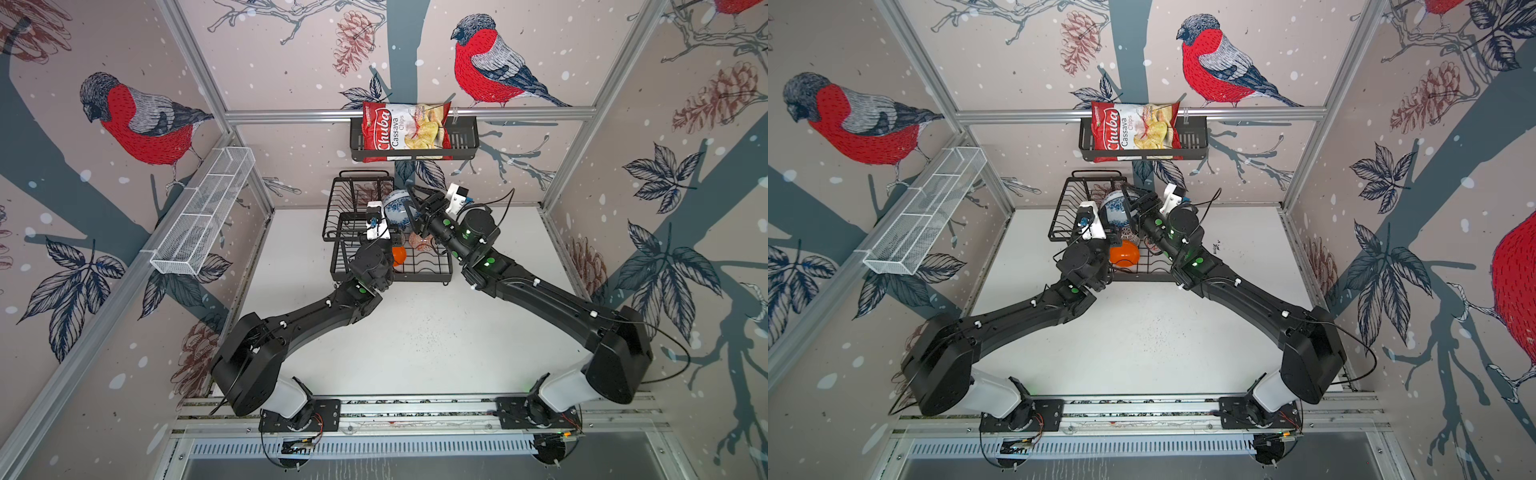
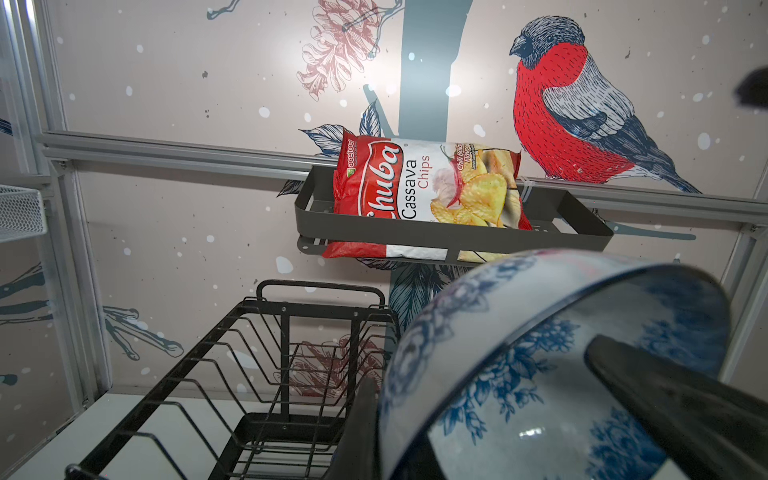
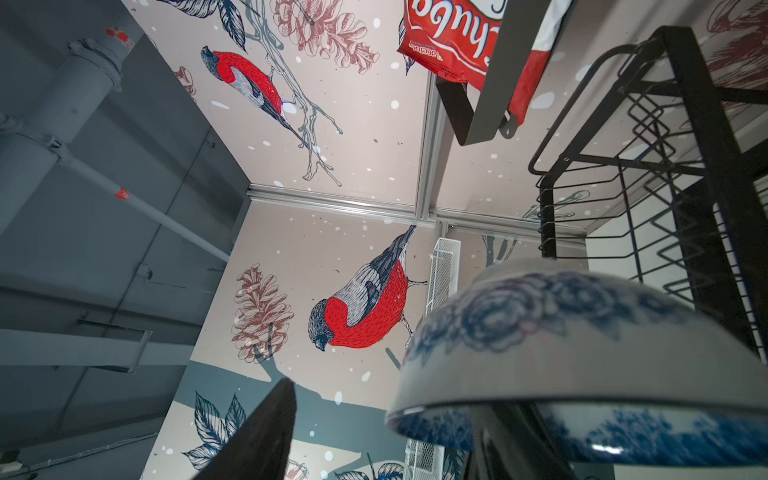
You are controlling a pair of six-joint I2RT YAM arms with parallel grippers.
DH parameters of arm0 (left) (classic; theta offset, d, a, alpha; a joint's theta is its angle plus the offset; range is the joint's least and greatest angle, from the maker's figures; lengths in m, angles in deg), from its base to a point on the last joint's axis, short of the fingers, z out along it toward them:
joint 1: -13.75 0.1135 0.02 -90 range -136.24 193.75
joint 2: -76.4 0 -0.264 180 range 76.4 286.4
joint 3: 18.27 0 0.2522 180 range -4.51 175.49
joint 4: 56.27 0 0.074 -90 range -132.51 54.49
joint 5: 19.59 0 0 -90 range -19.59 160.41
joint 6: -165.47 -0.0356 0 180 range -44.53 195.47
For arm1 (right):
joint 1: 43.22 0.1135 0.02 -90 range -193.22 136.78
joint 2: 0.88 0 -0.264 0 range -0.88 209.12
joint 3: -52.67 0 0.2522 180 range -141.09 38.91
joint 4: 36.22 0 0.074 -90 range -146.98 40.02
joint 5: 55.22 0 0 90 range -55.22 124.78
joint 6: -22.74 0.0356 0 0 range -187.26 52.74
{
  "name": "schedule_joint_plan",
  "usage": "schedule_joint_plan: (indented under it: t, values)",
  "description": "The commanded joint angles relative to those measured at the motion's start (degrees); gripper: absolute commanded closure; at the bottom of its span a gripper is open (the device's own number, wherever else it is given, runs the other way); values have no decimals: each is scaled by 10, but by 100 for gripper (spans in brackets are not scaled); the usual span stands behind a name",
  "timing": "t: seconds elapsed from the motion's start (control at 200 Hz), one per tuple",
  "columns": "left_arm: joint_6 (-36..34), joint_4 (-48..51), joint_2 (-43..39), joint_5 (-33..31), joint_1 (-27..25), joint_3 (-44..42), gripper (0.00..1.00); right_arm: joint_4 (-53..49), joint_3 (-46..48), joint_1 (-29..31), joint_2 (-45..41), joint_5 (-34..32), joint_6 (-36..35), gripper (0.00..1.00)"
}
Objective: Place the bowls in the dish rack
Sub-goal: 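Raise the blue-floral bowl above the rack with both grippers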
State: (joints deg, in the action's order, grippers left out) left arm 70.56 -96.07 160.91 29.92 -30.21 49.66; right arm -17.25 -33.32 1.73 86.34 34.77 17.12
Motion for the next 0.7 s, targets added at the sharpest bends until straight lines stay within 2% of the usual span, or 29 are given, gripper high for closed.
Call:
schedule_joint_plan:
  t: [0.0,0.17,0.415,0.695]
  values:
    - [-10,-68,-6,-8,-3,-3,100,56,8,-5,2,-20,31,39]
    - [-22,-86,-8,-10,-11,-11,100,69,21,-9,4,-39,51,54]
    - [-37,-120,-10,-14,-23,-33,100,75,20,-8,9,-24,62,72]
    - [-57,-139,-3,-22,-34,-38,100,71,12,-4,12,-19,68,76]
